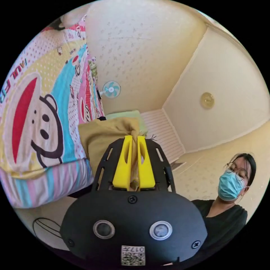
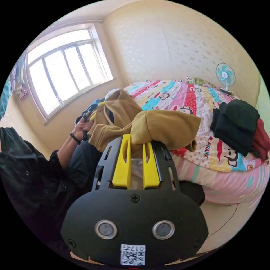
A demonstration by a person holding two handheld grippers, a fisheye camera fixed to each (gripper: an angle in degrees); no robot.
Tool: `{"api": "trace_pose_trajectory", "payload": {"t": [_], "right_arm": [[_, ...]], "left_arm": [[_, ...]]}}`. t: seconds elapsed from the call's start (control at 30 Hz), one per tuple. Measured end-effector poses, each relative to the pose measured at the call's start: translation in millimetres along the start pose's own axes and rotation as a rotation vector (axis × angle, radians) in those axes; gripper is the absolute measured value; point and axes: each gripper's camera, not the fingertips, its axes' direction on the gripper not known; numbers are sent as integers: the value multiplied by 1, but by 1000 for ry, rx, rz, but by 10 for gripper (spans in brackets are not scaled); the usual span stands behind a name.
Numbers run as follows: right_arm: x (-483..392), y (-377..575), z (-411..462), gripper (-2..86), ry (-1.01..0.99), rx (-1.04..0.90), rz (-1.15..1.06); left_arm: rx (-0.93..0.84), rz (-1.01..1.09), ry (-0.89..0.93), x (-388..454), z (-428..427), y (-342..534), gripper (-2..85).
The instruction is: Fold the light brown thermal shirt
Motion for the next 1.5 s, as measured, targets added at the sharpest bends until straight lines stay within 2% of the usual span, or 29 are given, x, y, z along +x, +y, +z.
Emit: {"api": "trace_pose_trajectory", "payload": {"t": [0.07,0.1,0.17,0.27,0.3,0.33,0.37,0.4,0.43,0.47,0.5,0.57,0.63,0.7,0.73,0.8,0.87,0.93,1.0,1.1,1.2,1.27,1.33,1.4,1.43,1.47,1.5], "right_arm": [[13,-14,-29,57,55,173,29],[15,-17,-32,59,77,204,38],[29,-22,-30,67,145,274,123],[57,-15,-6,76,163,184,303],[61,-11,0,76,170,153,332],[68,-2,11,75,200,105,372],[71,8,19,72,252,66,394],[71,12,21,71,285,43,389],[66,16,26,69,348,-8,347],[59,17,28,69,378,-56,275],[54,17,28,69,378,-73,234],[45,17,22,66,312,-93,117],[48,19,9,60,209,-88,71],[51,24,-6,57,119,-93,-3],[51,29,-16,55,88,-107,-51],[54,39,-28,55,77,-132,-68],[73,51,-32,63,117,-188,63],[86,60,-28,70,194,-261,172],[90,67,-33,72,244,-237,224],[96,71,-44,72,155,-135,309],[96,70,-50,92,75,-80,460],[68,63,-55,121,220,-60,505],[29,57,-69,134,389,74,452],[-17,49,-73,136,468,194,276],[-44,41,-63,134,470,184,142],[-61,31,-43,134,440,94,56],[-67,26,-29,135,412,24,35]], "left_arm": [[58,135,-59,21,-22,-7,33],[32,219,-38,32,-24,-12,34],[-78,254,-42,40,-11,-20,40],[-99,248,-312,45,10,-10,51],[-48,237,-456,47,15,1,52],[86,216,-578,50,11,14,53],[182,211,-625,54,4,24,51],[394,220,-669,62,-11,46,49],[574,296,-632,69,-20,68,41],[613,358,-598,72,-20,75,38],[568,458,-538,73,-12,77,21],[308,484,-479,65,19,59,15],[-87,477,-344,44,78,44,82],[-323,507,-248,34,120,51,104],[-416,504,-258,28,142,59,110],[-440,499,-376,20,162,74,128],[-457,514,-511,10,181,89,141],[-555,543,-627,-12,211,112,139],[-628,527,-674,-34,231,128,133],[-556,537,-690,-42,232,139,116],[-556,485,-699,-47,229,131,89],[-551,426,-662,-53,222,124,71],[-535,347,-597,-64,211,116,59],[-520,287,-552,-72,203,110,54],[-511,248,-526,-77,198,106,52],[-507,235,-516,-78,195,104,52],[-502,221,-502,-79,192,102,51]]}}
